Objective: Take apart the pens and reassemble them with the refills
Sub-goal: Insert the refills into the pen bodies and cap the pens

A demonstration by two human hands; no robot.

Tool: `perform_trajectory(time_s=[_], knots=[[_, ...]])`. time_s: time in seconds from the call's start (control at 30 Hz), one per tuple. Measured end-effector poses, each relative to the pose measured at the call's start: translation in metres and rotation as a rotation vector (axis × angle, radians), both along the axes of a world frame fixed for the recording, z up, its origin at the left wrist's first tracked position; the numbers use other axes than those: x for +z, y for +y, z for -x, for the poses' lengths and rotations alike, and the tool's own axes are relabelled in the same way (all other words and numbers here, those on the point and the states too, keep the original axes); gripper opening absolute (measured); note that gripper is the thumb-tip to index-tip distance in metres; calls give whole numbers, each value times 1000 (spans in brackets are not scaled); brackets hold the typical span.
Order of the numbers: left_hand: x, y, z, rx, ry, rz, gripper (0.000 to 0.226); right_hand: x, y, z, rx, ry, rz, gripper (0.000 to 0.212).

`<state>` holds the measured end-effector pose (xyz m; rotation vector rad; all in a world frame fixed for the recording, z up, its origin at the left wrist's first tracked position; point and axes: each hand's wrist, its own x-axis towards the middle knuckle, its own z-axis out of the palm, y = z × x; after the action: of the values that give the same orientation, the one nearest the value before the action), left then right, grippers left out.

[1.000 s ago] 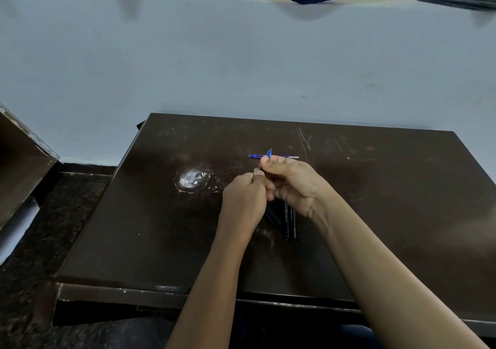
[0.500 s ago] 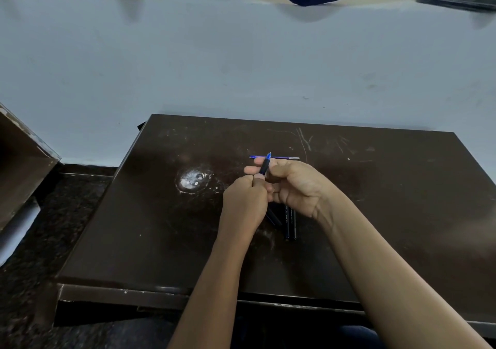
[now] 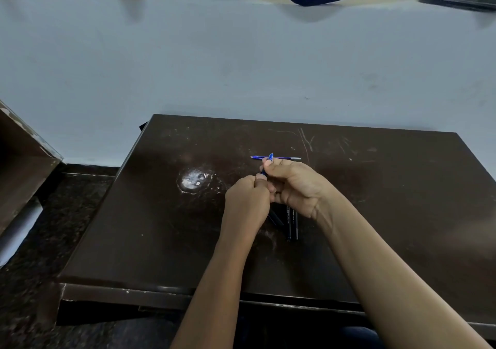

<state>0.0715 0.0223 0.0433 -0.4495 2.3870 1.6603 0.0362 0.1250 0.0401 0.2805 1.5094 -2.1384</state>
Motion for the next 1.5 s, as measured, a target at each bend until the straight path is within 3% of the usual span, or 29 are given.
perform_trajectory(time_s=[0.1, 0.33, 0.47, 0.67, 0.73, 0.9, 0.97, 1.07, 1.2, 1.3, 1.43, 1.5], knots=[[0, 0, 0, 4, -8, 13, 29, 2, 1, 2, -54, -62, 48, 27], [2, -1, -1, -7, -1, 17, 32, -2, 1, 0, -43, -50, -1, 6], [1, 0, -1, -24, -36, -28, 27, 0, 5, 7, -178, -97, 70, 20], [3, 0, -3, -82, -3, 3, 26, -2, 23, 22, -572, -64, 122, 15], [5, -1, -4, -60, 0, 9, 27, -5, 30, 23, -563, 0, -58, 14], [5, -2, -5, 1, 29, 15, 27, -28, 26, 18, 41, 286, -1147, 8], [5, -2, -4, 6, 25, 21, 27, -40, 17, 15, 221, 308, -1364, 10], [5, -3, -3, 11, 34, 29, 28, -49, 9, 15, 358, 289, -1462, 18], [4, -4, -2, 19, 43, 17, 29, -53, 6, 15, 432, 258, -1500, 27], [3, -5, -3, 22, 37, 14, 28, -46, 9, 18, 320, 257, -1420, 16], [2, -5, -3, 20, 31, 9, 25, -8, 16, 15, 78, 98, -648, 25], [2, -4, -3, -2, 23, -1, 23, 4, 16, 10, 128, 70, -451, 19]])
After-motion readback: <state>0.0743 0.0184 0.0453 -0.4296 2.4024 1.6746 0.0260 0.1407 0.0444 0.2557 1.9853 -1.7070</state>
